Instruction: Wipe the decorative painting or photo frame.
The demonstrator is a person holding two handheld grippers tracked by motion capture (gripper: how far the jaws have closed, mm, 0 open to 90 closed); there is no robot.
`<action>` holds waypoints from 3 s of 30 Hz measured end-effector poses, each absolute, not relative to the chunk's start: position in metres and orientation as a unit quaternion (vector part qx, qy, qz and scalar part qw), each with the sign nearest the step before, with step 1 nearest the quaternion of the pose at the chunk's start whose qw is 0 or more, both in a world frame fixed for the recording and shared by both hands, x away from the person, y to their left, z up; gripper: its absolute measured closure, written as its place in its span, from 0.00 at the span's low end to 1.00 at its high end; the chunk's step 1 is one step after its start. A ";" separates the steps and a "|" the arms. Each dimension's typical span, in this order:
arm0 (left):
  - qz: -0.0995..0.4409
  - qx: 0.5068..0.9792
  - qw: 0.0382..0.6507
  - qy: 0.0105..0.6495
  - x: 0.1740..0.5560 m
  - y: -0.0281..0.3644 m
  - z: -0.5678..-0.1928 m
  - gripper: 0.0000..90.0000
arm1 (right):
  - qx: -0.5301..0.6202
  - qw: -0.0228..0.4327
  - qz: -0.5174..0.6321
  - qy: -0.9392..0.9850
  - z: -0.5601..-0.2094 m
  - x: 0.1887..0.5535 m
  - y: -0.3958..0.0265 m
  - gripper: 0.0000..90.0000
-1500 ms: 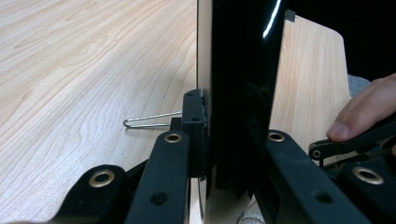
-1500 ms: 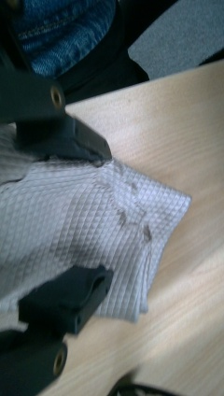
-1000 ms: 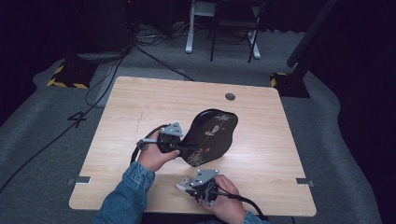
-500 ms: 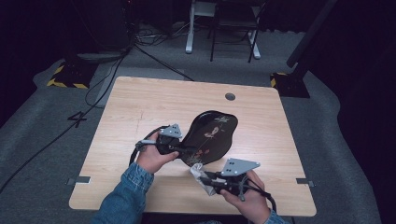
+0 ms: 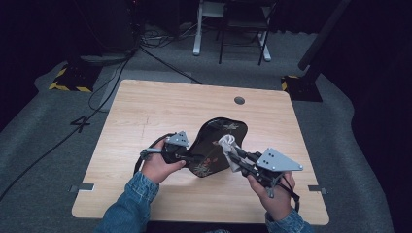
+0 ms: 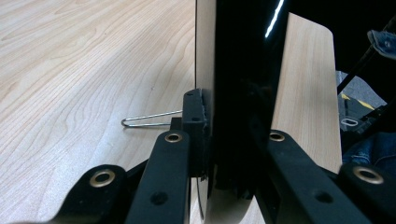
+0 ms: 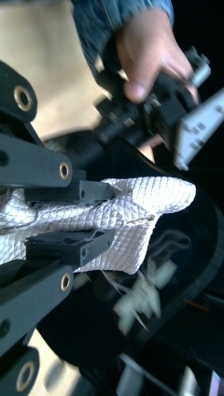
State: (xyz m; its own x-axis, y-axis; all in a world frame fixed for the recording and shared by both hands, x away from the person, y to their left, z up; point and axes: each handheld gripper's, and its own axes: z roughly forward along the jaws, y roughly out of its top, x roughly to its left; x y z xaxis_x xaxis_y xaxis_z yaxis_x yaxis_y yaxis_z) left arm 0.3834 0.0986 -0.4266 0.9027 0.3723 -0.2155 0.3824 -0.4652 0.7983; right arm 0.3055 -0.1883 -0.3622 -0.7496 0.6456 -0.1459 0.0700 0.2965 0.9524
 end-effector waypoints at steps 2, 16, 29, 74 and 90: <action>-0.004 0.856 0.467 0.220 0.383 0.099 -0.426 0.89 | 0.239 0.270 0.552 0.751 -0.356 0.310 -0.189 0.85; -0.004 0.859 0.466 0.214 0.384 0.098 -0.426 0.89 | 0.205 0.322 0.559 0.736 -0.337 0.332 -0.153 0.85; 0.001 0.861 0.462 0.211 0.382 0.098 -0.426 0.89 | 0.217 0.316 0.545 0.746 -0.346 0.344 -0.148 0.85; 0.009 0.867 0.453 0.210 0.381 0.094 -0.424 0.89 | 0.263 0.308 0.509 0.760 -0.363 0.354 -0.175 0.85; 0.010 0.868 0.451 0.208 0.380 0.094 -0.424 0.89 | 0.320 0.311 0.490 0.749 -0.371 0.364 -0.206 0.85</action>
State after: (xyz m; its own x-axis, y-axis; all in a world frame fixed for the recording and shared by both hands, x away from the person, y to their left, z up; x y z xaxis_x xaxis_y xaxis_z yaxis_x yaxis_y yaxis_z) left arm 0.3805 0.0937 -0.4236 0.9136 0.3698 -0.1690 0.3510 -0.5075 0.7869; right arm 0.3635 -0.2059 -0.3713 -0.6027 0.7833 -0.1522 0.1751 0.3159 0.9325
